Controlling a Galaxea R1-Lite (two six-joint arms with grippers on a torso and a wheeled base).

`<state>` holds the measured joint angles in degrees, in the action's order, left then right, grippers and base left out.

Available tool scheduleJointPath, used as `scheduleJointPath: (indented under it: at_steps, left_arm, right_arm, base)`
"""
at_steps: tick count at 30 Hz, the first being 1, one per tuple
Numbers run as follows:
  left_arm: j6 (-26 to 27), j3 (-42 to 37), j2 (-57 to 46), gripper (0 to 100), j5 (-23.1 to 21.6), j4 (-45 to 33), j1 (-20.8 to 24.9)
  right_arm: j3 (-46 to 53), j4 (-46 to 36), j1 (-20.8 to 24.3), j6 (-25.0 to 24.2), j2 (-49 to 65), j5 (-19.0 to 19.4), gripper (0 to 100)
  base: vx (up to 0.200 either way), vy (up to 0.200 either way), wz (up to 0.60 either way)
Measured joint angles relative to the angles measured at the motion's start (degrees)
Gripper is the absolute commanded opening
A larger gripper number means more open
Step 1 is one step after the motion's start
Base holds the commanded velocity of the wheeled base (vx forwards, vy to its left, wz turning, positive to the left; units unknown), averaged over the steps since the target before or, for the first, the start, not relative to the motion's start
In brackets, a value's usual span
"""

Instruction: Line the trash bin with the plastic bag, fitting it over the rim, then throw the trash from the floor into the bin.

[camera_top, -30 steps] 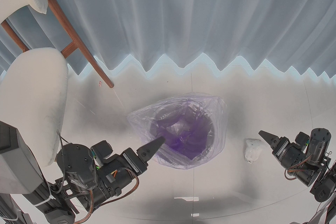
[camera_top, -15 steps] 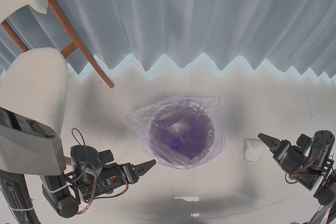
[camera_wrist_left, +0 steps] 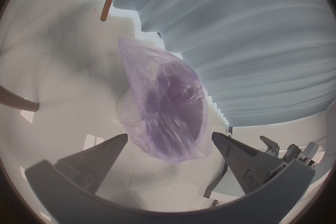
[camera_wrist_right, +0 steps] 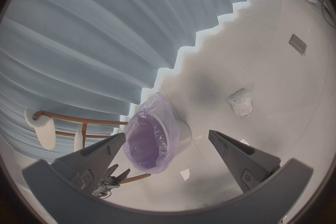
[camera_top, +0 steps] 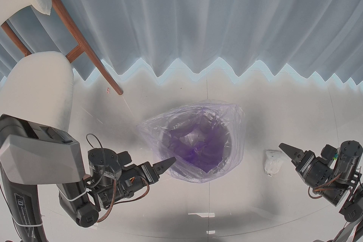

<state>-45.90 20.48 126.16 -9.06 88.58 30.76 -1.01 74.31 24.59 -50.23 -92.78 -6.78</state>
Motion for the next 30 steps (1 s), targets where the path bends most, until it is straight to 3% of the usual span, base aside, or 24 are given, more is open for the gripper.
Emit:
scheduleJointPath:
  at_steps: [30]
  left_arm:
    - [0.0,9.3,4.7,100,0.2,-0.1,0.3]
  right_arm:
    - [0.0,0.0,0.0,-0.4,-0.1,0.0,100]
  base:
    - [0.000,0.000,0.00]
